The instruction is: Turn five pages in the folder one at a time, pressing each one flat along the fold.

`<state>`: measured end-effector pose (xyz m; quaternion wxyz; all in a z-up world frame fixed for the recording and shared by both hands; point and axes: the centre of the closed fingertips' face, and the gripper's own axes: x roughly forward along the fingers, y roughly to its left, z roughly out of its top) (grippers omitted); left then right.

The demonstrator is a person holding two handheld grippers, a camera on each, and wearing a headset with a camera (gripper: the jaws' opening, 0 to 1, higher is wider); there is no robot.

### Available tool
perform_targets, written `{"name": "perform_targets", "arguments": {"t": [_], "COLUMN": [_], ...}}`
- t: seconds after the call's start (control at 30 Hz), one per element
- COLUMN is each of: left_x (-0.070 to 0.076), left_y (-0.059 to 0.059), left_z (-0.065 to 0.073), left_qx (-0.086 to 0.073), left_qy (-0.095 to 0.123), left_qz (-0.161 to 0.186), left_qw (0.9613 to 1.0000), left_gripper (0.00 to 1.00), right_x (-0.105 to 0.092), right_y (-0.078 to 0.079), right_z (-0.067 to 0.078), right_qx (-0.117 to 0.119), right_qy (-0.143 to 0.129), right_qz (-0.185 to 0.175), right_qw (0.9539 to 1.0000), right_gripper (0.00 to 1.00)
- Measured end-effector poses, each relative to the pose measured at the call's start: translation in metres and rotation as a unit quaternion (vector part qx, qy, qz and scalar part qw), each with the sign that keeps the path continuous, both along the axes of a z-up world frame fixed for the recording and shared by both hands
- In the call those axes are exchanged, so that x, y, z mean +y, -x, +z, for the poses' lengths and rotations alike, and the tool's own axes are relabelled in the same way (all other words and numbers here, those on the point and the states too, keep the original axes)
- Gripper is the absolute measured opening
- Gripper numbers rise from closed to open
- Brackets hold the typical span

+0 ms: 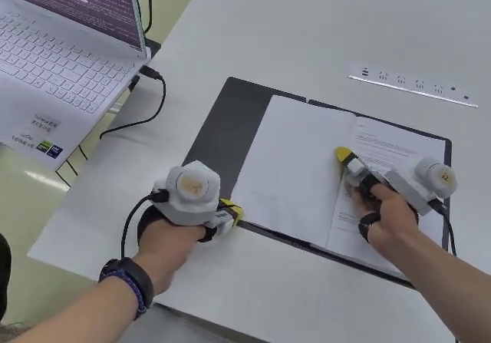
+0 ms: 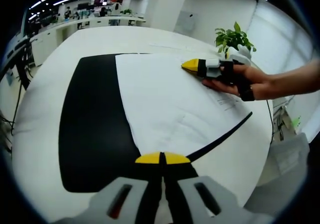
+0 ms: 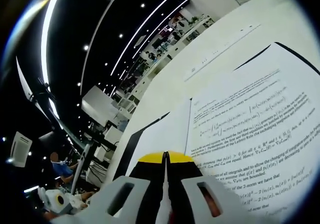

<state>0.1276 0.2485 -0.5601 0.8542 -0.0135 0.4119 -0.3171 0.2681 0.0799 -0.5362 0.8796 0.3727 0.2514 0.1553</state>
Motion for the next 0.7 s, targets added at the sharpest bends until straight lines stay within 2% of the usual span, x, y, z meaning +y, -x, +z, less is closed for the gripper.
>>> {"name": "perform_targets", "arguments": {"t": [0.23, 0.43, 0.7], "left_x": [0.0, 0.0, -0.001], "left_y": [0.0, 0.001, 0.001], "left_z": [0.0, 0.0, 0.0], "left_qx": [0.001, 0.001, 0.001], "left_qy": [0.001, 0.0, 0.0], "left_qz": [0.001, 0.002, 0.004], "left_qw": [1.0, 1.0, 1.0], "left_gripper": [0.0, 0.0, 0.0], "right_x": [-0.006, -0.003, -0.002], "right_y": [-0.015, -0.016, -0.023], "right_z": [-0.003, 0.006, 0.014], "right_qx": [-0.002, 0.001, -0.002], "right_qy": [-0.015, -0.027, -0.027], "right_qz": [-0.027, -0.054, -0.062], "right_qw": [0.9995, 0.9981, 0.9977], "right_gripper": [0.0, 0.0, 0.0]}}
